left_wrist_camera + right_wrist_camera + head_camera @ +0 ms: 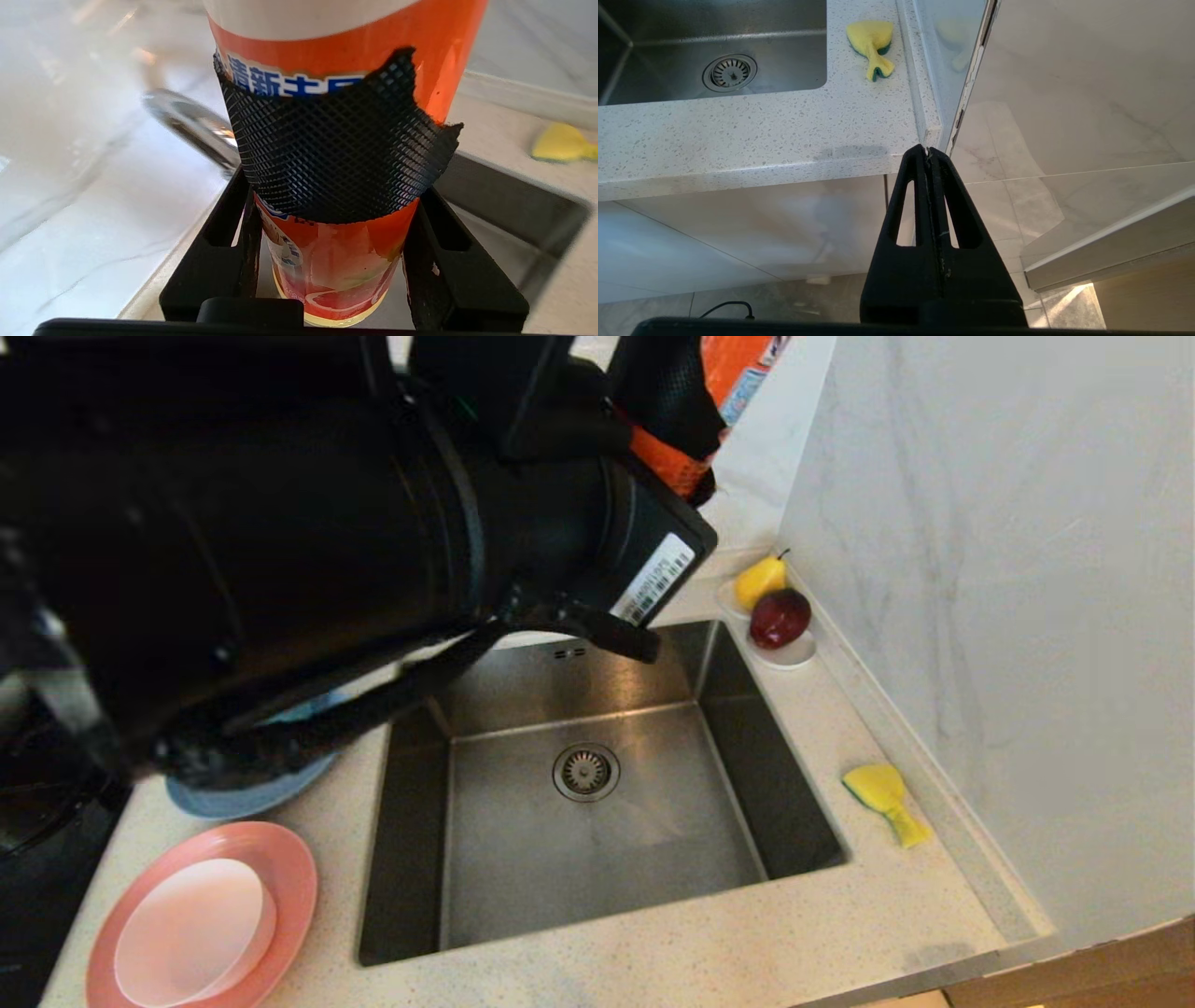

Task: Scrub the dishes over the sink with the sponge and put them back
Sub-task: Squeeze it onto the sponge

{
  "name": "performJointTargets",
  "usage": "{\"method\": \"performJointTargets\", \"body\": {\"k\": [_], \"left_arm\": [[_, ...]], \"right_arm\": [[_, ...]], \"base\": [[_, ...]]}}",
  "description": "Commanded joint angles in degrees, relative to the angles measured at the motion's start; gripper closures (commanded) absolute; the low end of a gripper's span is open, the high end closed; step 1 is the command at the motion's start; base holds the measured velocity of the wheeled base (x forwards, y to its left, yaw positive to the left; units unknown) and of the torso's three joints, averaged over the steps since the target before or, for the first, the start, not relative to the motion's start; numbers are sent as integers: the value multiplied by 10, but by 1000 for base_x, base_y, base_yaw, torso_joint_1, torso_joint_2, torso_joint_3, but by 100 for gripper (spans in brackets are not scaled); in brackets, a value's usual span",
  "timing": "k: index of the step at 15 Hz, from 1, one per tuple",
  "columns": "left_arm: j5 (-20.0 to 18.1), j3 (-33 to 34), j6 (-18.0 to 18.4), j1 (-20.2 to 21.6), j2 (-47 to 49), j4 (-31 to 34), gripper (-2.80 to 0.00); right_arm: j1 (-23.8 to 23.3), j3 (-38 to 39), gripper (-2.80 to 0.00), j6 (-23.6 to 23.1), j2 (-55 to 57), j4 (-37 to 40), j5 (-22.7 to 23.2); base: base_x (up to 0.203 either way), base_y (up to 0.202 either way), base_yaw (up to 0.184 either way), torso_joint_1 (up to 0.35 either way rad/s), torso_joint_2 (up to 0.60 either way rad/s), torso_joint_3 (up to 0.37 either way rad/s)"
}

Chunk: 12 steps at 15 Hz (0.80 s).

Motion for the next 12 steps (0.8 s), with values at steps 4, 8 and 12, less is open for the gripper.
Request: {"method": "performJointTargets", "body": {"k": [4,8,12], "left_arm": [[19,-7,3,-20,75,1,0],[32,2,10,-29,121,7,0],[33,7,11,-30,161,1,0]], "right_arm": [[0,0,0,0,-1,0,0],[0,0,0,0,-1,0,0],[0,0,0,0,-1,0,0]], "base": [[0,0,0,0,0,0],[0,0,0,0,0,0],[0,0,0,0,0,0]]}}
